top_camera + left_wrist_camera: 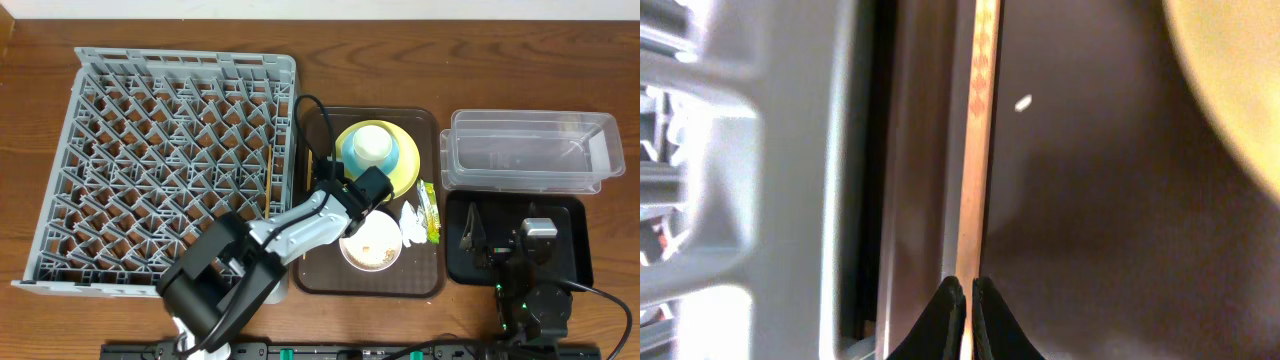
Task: Sort waste into correct bins and load items into the dishwasher
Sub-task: 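Lower the left gripper onto the second chopstick and grasp it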
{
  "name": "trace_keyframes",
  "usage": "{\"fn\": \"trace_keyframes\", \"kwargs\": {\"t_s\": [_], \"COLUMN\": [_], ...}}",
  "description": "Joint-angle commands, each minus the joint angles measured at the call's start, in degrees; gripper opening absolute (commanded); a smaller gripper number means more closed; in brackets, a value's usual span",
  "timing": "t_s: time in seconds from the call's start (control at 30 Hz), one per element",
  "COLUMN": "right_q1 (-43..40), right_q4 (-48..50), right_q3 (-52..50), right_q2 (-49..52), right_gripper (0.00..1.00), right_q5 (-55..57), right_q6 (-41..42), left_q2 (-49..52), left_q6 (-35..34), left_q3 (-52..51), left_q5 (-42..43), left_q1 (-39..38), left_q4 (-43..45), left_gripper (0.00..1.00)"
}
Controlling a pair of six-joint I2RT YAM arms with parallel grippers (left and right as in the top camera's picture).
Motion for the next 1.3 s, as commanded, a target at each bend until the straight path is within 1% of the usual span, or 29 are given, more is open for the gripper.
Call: {"fn": "trace_keyframes", "kwargs": {"t_s": [0.0, 0.37, 0.67, 1.03, 1.27], "right_q1": [0.24, 0.24, 0.24, 0.24, 0.24], "right_q4": [-0.26, -0.26, -0.26, -0.26, -0.26], "right_q3": [-0.07, -0.07, -0.07, -0.07, -0.07], "right_q2": [-0.11, -0.11, -0.11, -0.11, -0.11], "right_gripper": [0.99, 0.99, 0.99, 0.99, 0.99], "right_q5": [-0.02, -0.04, -0.02, -0.04, -0.02], "right_q6": [-0.72, -0.72, -0.72, -0.72, -0.72], "left_q2": [2.01, 1.55, -5.03, -1.77, -0.79], "left_q6": [-0.92, -0.46, -0.24, -0.31, -0.5], "left_q3": [-0.37, -0.35, 0.17, -1.7, -2.32], "left_q5": [-1.38, -1.33, -1.44, -2.21, -1.05], "left_q1": [0.2, 0.2, 0.42, 1.99, 2.23], "left_q4": [0.28, -0.02, -0.76, 1.18, 1.64], "left_gripper": [0.08, 0.08, 0.08, 0.08, 0.08]}}
